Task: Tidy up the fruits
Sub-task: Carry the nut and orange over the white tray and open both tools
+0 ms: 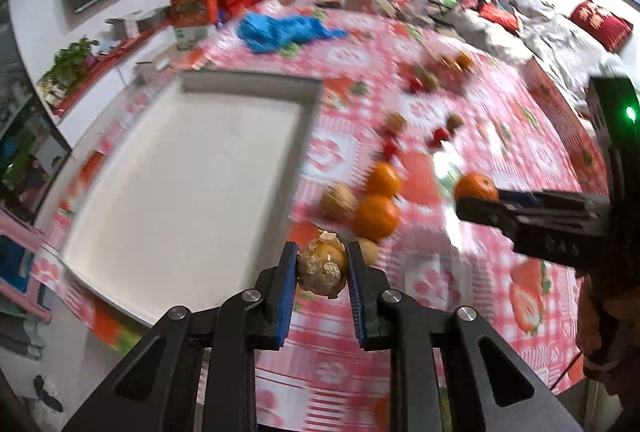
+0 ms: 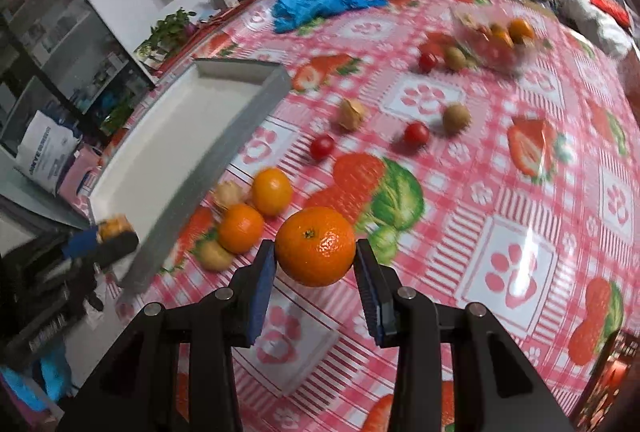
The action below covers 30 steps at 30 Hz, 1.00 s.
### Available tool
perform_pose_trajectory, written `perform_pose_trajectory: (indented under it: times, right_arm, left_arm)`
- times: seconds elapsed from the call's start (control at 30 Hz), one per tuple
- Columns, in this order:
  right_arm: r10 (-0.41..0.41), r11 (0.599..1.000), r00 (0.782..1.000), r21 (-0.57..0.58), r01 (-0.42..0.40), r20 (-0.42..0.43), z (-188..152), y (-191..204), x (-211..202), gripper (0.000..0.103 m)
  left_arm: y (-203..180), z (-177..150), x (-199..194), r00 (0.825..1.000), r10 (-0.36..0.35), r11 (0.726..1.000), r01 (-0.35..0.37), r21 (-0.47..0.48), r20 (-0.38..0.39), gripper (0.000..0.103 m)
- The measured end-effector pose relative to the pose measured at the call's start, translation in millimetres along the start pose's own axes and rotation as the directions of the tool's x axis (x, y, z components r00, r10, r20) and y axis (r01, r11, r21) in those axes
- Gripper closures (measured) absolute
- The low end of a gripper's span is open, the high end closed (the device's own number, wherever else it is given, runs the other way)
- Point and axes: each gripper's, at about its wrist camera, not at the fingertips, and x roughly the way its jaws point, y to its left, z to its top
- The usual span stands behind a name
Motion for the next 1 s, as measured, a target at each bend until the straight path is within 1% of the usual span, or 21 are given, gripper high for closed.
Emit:
perform_pose_trajectory:
  times: [0.07,0.17,0.27,0.4,0.53,0.7,0.8,0.87,1.0]
  right_arm:
    - [0.005,1.0,1.0,-0.021,-0.005,0.009,8.3,11.9,-2.6,0.06]
    - [0.026,0.999,0.999,-0.042,-0.025,0.018,20.4,29.0,-5.4,0.06]
    - [0.046,0.996,0.999,-0.084,-0.044,0.021,34.2,54.4,-4.3,0.06]
    - [0.07,0.989,0.997,-0.131,-0.069,0.008,46.3,86.4,2.8,0.06]
    - [0.099,0.981,0.995,-0.163,-0.102,-0.026,57.0,118.8,18.1,0.06]
    - [0.106,0.976,0.99,-0.183,-0.122,-0.092,58.0,145.4,53.0,0.06]
    - [0.102,0.976,0.986,-0.176,-0.125,-0.135,50.9,150.9,72.6,0.06]
    - [0.091,0.977,0.982,-0.175,-0.12,-0.163,46.6,151.5,83.5,0.06]
    - [0.072,0.979,0.98,-0.173,-0.105,-0.187,43.7,149.6,93.4,0.06]
  left_arm:
    - [16.8,7.7,-6.5,0.999,0.03,0.999,-0.029,-0.02,0.03,0.078]
    - [43.8,17.2,-12.3,0.997,0.065,0.997,-0.062,-0.055,0.05,0.078]
    - [69.5,24.2,-14.4,0.994,0.097,0.992,-0.092,-0.086,0.051,0.078]
    - [95.1,30.1,-16.7,0.989,0.133,0.987,-0.127,-0.094,0.063,0.078]
    - [116.3,33.8,-7.5,0.989,0.141,0.985,-0.135,-0.105,0.043,0.078]
    - [126.7,28.5,16.7,0.987,0.163,0.98,-0.161,-0.113,0.002,0.078]
    - [129.1,22.0,28.7,0.988,0.15,0.981,-0.152,-0.12,-0.027,0.078]
    - [127.8,17.9,36.9,0.987,0.156,0.981,-0.16,-0.111,-0.048,0.078]
    - [126.6,12.4,45.9,0.986,0.153,0.981,-0.16,-0.106,-0.073,0.078]
